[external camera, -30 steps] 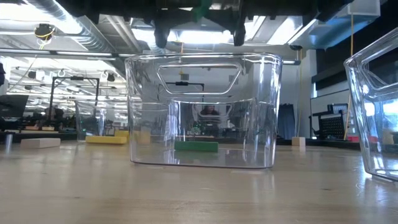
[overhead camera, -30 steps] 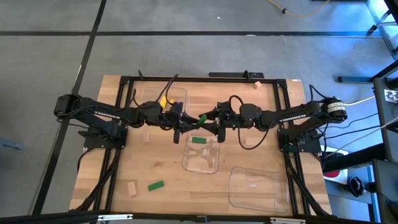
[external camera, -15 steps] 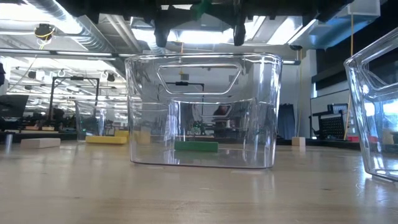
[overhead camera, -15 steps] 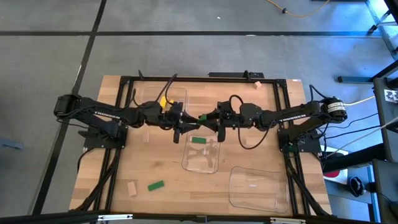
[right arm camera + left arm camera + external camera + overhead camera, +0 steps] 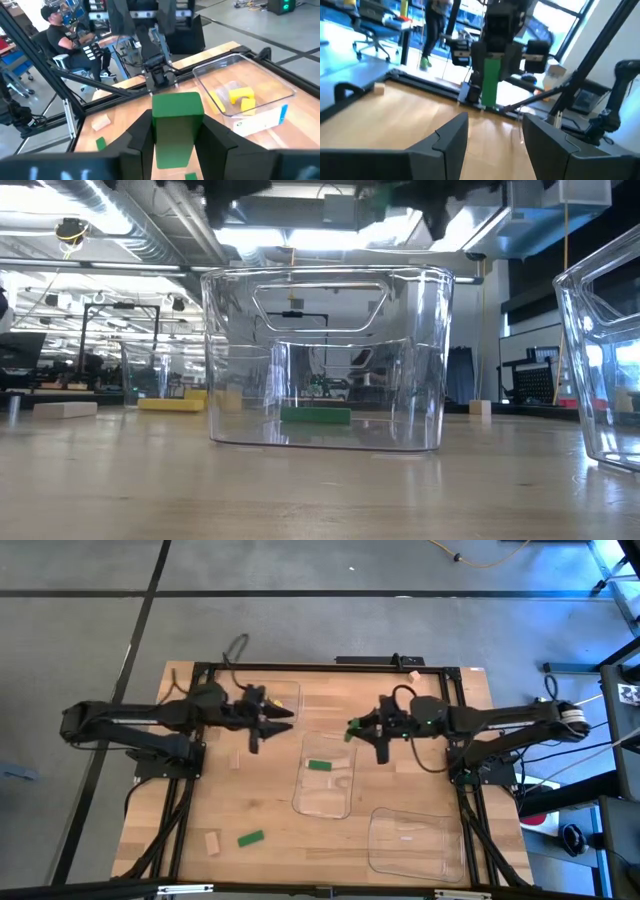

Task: Sort & place blocks by color
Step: Put the top green block into the middle transparent bin

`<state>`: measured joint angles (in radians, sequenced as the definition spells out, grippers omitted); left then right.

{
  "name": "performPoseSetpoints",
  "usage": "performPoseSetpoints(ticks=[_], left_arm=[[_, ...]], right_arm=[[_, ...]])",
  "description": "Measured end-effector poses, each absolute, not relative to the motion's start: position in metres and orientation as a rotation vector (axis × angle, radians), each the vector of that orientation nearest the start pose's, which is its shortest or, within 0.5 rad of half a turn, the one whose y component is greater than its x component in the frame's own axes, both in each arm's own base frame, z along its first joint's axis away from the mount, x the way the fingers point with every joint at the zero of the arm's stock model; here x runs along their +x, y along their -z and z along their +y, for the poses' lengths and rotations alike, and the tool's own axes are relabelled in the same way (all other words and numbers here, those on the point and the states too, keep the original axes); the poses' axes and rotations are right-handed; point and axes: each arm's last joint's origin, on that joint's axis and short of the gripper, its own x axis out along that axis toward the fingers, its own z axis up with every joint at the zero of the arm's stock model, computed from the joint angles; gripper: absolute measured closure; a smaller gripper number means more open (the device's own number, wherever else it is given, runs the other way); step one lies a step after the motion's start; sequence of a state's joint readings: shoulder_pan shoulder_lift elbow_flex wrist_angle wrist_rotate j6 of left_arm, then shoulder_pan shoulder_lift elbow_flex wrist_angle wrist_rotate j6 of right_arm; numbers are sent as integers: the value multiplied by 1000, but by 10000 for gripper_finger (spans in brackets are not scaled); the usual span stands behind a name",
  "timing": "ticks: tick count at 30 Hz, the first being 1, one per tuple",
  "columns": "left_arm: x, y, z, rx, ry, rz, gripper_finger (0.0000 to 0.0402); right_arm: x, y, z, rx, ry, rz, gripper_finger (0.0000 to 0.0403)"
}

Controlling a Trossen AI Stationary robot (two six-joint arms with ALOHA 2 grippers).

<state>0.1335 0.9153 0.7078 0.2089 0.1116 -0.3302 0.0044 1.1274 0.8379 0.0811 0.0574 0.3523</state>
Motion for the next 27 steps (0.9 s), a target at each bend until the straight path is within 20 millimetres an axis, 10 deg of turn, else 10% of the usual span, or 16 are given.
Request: performPoseSetpoints(ticks=[17,27], left_arm=[[187,-326,21,-384,-14,-57,223],[187,-326,21,-383,-27,-62,223]], right_arm=[[254,-306,5,399,22,247,295],[337,-293,26,244,-115,694,295]])
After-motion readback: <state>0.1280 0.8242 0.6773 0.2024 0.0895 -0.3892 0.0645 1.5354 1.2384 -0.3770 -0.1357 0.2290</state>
